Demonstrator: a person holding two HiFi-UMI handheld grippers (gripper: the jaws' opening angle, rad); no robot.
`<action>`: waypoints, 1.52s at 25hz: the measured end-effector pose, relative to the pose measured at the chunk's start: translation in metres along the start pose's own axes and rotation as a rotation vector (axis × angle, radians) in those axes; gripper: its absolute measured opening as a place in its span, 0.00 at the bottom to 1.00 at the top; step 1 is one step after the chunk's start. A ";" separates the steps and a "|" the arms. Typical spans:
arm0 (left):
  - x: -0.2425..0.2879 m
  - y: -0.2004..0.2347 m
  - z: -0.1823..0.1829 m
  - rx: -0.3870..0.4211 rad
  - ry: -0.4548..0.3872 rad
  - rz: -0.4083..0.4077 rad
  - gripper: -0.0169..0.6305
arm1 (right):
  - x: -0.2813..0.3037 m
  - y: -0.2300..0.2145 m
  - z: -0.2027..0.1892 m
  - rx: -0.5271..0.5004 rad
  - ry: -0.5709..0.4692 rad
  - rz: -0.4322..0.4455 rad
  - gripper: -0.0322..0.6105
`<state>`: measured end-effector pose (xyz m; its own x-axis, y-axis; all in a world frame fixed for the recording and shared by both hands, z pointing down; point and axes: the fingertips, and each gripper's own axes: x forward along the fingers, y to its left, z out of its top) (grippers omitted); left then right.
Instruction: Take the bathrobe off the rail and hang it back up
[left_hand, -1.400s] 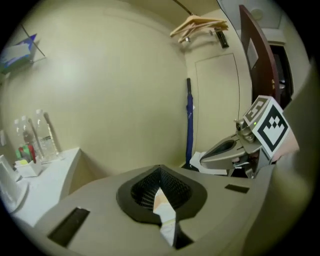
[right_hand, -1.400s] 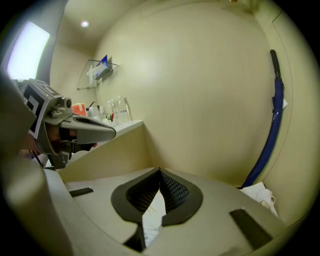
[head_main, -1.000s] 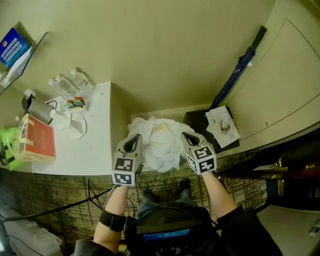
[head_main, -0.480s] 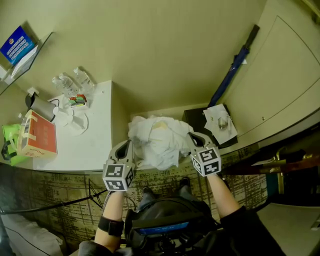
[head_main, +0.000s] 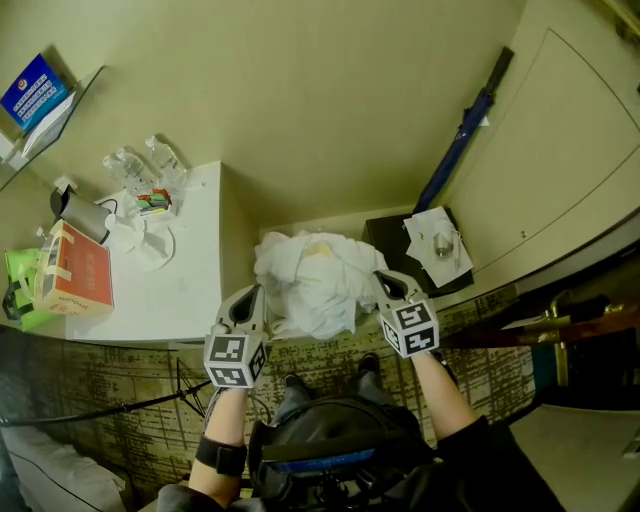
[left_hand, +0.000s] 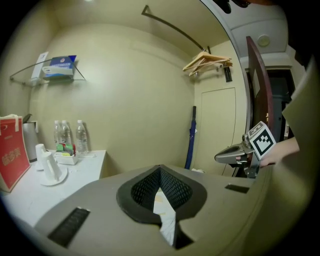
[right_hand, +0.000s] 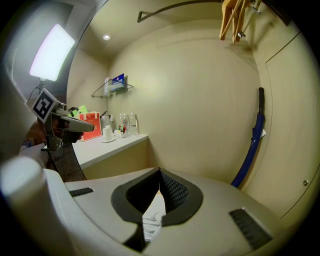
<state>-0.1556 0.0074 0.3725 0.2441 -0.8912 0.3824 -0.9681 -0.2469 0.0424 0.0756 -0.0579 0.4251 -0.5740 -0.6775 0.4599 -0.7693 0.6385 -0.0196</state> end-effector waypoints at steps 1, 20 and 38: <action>0.000 -0.003 0.000 0.010 0.004 -0.006 0.03 | 0.000 -0.001 -0.001 0.002 0.002 -0.001 0.09; 0.029 -0.036 -0.017 0.007 0.086 -0.031 0.03 | 0.010 -0.023 -0.022 0.008 0.040 0.036 0.09; 0.105 -0.049 -0.052 0.120 0.187 -0.102 0.03 | 0.107 -0.010 -0.078 -0.155 0.219 0.143 0.20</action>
<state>-0.0850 -0.0543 0.4590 0.3142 -0.7761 0.5467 -0.9226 -0.3853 -0.0167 0.0438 -0.1081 0.5438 -0.5862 -0.4925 0.6433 -0.6237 0.7811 0.0296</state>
